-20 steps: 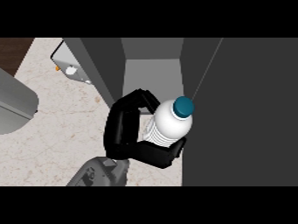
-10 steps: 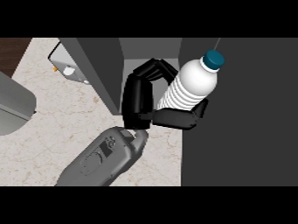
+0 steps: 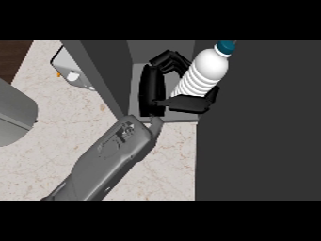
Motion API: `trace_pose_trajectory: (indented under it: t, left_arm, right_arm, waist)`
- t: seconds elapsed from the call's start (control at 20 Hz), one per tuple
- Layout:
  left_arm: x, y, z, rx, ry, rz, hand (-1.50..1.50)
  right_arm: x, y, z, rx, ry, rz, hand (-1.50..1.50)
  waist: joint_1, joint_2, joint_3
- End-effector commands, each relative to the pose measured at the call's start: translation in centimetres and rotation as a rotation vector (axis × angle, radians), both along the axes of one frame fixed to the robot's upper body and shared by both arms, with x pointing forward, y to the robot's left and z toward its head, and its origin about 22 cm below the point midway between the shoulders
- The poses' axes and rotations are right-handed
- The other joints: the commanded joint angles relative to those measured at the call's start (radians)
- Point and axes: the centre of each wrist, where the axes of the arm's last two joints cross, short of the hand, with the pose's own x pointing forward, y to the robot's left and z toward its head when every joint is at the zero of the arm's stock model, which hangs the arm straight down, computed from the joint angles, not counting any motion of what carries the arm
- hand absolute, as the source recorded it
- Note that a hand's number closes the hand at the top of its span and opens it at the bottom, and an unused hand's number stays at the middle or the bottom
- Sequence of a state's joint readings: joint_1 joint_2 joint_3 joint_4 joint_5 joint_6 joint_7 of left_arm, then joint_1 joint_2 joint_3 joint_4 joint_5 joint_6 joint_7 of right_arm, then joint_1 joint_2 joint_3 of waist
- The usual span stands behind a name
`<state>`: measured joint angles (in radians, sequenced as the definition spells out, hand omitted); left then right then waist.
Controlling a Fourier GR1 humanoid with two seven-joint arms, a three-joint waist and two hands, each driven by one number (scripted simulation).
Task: Pick up the bottled water, place it into the cabinet and close the cabinet
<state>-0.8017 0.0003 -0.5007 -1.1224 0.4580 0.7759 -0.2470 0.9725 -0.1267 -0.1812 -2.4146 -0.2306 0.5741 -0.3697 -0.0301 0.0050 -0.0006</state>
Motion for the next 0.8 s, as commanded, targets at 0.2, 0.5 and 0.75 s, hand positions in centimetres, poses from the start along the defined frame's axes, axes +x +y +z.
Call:
trace_pose_trajectory:
  t: [0.2, 0.5, 0.75]
  left_arm:
    - [3.1, 0.5, -1.7, 0.087, 0.051, 0.081, 1.50]
    - [4.9, 3.2, -3.4, 0.018, 0.049, 0.135, 1.50]
    - [6.6, 2.8, -2.3, 0.046, 0.064, 0.146, 1.50]
  right_arm:
    - [-0.8, -0.3, 2.0, 0.061, -0.054, 0.038, -1.50]
    - [-0.7, 0.3, 2.3, 0.091, -0.047, 0.041, -1.50]
    - [-0.2, -0.3, 1.5, 0.089, -0.048, 0.042, -1.50]
  waist:
    - [-0.019, 0.003, 0.000]
    - [-0.010, 0.005, -0.001]
    - [-0.012, 0.004, 0.000]
